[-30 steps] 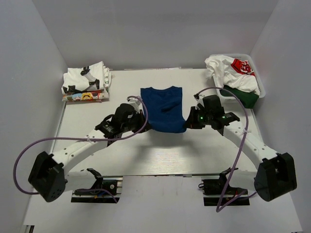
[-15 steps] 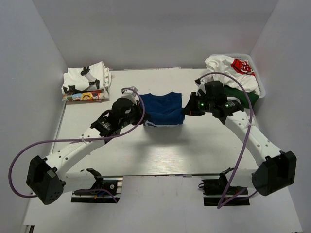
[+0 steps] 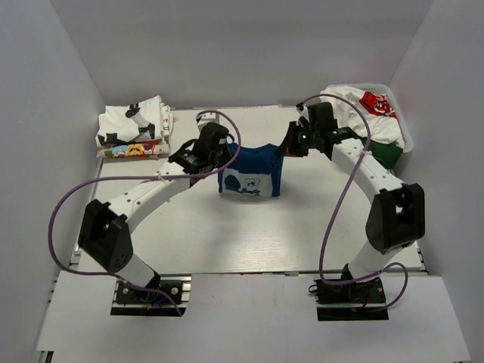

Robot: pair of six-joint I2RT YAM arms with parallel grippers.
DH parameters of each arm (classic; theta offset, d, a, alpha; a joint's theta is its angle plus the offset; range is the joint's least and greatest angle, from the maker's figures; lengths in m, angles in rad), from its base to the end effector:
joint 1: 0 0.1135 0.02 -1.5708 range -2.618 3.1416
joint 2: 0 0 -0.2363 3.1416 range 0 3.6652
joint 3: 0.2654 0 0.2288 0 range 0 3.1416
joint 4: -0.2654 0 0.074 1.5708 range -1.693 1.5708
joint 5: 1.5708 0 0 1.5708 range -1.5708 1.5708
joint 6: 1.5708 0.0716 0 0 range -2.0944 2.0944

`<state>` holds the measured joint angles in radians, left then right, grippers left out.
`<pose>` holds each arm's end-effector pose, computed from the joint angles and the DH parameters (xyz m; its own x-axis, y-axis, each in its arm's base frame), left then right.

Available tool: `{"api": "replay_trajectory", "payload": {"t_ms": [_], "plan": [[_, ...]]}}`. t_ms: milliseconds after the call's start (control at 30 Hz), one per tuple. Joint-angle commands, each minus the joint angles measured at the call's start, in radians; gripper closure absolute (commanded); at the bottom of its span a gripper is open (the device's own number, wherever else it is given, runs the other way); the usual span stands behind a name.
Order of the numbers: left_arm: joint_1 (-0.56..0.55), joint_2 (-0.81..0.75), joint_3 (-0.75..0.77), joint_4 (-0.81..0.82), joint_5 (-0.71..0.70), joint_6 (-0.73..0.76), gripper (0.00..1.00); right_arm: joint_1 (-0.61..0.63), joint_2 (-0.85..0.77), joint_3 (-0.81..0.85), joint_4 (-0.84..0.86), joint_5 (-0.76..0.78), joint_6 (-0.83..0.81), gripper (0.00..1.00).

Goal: Fold and stack the t-shirts

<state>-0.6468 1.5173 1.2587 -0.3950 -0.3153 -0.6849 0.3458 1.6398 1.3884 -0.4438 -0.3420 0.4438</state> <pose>0.2918 -0.1926 0.2646 -0.6140 -0.2900 -0.7341 -0.0154 0.9343 -0.3562 0.3434 0.1493 0.2618 -0.7854 0.1470 -0.6013 -0.2484 0.8148 0.5237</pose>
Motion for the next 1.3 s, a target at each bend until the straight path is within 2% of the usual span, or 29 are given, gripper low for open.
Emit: {"api": "replay_trajectory", "payload": {"t_ms": [0, 300, 500, 533, 567, 600, 633, 667, 700, 767, 833, 900, 967, 1067, 1267], "plan": [[0.030, 0.074, 0.111, -0.036, -0.070, 0.001, 1.00, -0.040, 0.060, 0.080, 0.048, -0.049, 0.022, 1.00], [0.153, 0.340, 0.340, -0.033, 0.033, 0.019, 1.00, -0.111, 0.287, 0.227, 0.077, -0.135, 0.042, 1.00], [0.219, 0.568, 0.516, -0.077, 0.064, 0.019, 1.00, -0.142, 0.523, 0.431, 0.057, -0.134, 0.052, 1.00], [0.219, 0.593, 0.530, -0.059, 0.064, 0.030, 0.97, -0.142, 0.544, 0.493, 0.056, -0.123, 0.056, 1.00], [0.232, 0.616, 0.576, -0.059, 0.082, 0.042, 0.84, -0.140, 0.599, 0.511, 0.074, -0.115, 0.059, 0.83], [0.245, 0.638, 0.597, -0.027, 0.117, 0.089, 0.64, -0.143, 0.620, 0.527, 0.076, -0.108, 0.061, 0.78], [0.245, 0.673, 0.622, -0.027, 0.134, 0.106, 0.16, -0.145, 0.633, 0.587, 0.074, -0.106, 0.055, 0.75], [0.245, 0.685, 0.672, -0.027, 0.153, 0.120, 0.00, -0.146, 0.652, 0.596, 0.074, -0.098, 0.049, 0.70], [0.254, 0.695, 0.692, -0.027, 0.166, 0.145, 0.00, -0.146, 0.652, 0.606, 0.076, -0.089, 0.036, 0.66], [0.254, 0.686, 0.706, -0.027, 0.198, 0.189, 0.00, -0.139, 0.614, 0.592, 0.088, -0.042, 0.010, 0.49], [0.254, 0.660, 0.639, 0.010, 0.219, 0.220, 0.00, -0.136, 0.566, 0.519, 0.123, -0.023, 0.003, 0.47], [0.254, 0.608, 0.534, 0.037, 0.260, 0.229, 0.00, -0.134, 0.500, 0.430, 0.183, -0.019, -0.011, 0.20], [0.254, 0.581, 0.469, 0.083, 0.317, 0.245, 0.00, -0.128, 0.483, 0.409, 0.191, -0.014, -0.037, 0.10], [0.254, 0.572, 0.412, 0.093, 0.387, 0.272, 0.00, -0.128, 0.463, 0.383, 0.120, -0.002, -0.071, 0.10], [0.254, 0.606, 0.366, 0.071, 0.420, 0.317, 0.00, -0.128, 0.371, 0.213, 0.151, 0.000, -0.089, 0.10]]}}
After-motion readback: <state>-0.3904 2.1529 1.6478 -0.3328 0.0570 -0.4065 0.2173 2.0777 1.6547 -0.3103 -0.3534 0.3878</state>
